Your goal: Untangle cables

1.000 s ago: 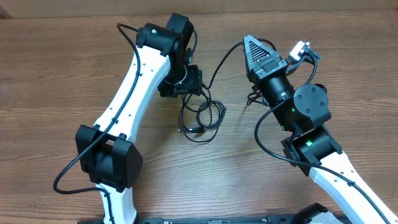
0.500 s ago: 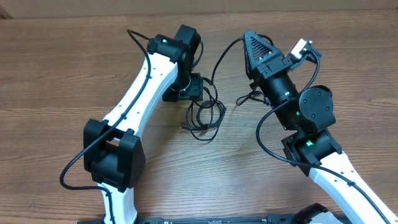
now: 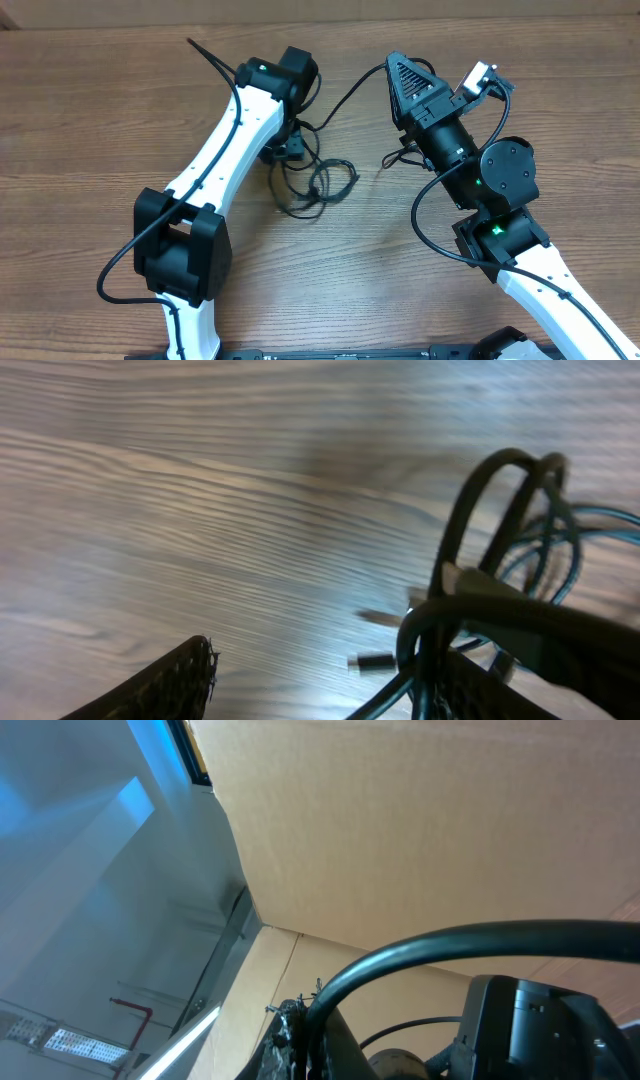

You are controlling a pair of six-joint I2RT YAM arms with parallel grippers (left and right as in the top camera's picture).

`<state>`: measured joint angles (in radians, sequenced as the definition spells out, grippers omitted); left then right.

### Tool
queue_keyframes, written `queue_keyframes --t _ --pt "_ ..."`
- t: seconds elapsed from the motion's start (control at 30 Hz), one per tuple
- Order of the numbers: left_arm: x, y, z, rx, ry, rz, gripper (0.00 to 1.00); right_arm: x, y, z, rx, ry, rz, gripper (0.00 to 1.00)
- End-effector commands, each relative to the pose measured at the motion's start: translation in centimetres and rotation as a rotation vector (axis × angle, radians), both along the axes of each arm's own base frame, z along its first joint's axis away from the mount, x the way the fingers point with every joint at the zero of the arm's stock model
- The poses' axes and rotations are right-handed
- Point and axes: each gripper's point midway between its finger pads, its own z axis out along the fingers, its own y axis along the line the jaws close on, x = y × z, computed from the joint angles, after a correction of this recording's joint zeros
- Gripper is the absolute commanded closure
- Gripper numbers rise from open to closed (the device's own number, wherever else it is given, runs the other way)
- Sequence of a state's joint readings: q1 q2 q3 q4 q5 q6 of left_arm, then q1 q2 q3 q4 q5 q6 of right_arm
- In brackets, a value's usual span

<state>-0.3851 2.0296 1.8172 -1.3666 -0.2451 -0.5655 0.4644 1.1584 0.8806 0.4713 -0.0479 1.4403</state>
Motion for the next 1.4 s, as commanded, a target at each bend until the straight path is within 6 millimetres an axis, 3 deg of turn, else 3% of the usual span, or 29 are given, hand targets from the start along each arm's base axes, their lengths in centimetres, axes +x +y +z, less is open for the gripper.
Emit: queue_keyframes --t 0.0,0.3,0.87,0.97,1.2,1.37 --pt "0.5 3.1 -0.1 0.105 -0.024 0.082 0.32 -0.9 -0.7 2.5 0.037 -0.058 -0.005 0.96" --pt "0.6 5.7 -0.2 0.1 -0.005 0.151 0.32 -2.0 -3.8 5.0 0.057 -0.126 -0.07 0.96" --pt "0.7 5.9 -0.2 0.099 -0.006 0.159 0.31 -4.8 -11.2 9.6 0.08 -0.269 -0.235 0.96" --pt "0.7 5.9 -0.2 0.099 -0.006 0.159 0.31 -4.9 -11.5 9.6 0.059 -0.276 -0.225 0.96" --pt "0.5 5.1 -0.5 0.048 0.014 0.149 0.28 -3.8 -11.1 7.3 0.018 -0.182 -0.211 0.96" --pt "0.3 4.7 -0.6 0.026 0.027 0.135 0.25 -3.3 -12.3 7.0 -0.138 -0.232 -0.346 0.96"
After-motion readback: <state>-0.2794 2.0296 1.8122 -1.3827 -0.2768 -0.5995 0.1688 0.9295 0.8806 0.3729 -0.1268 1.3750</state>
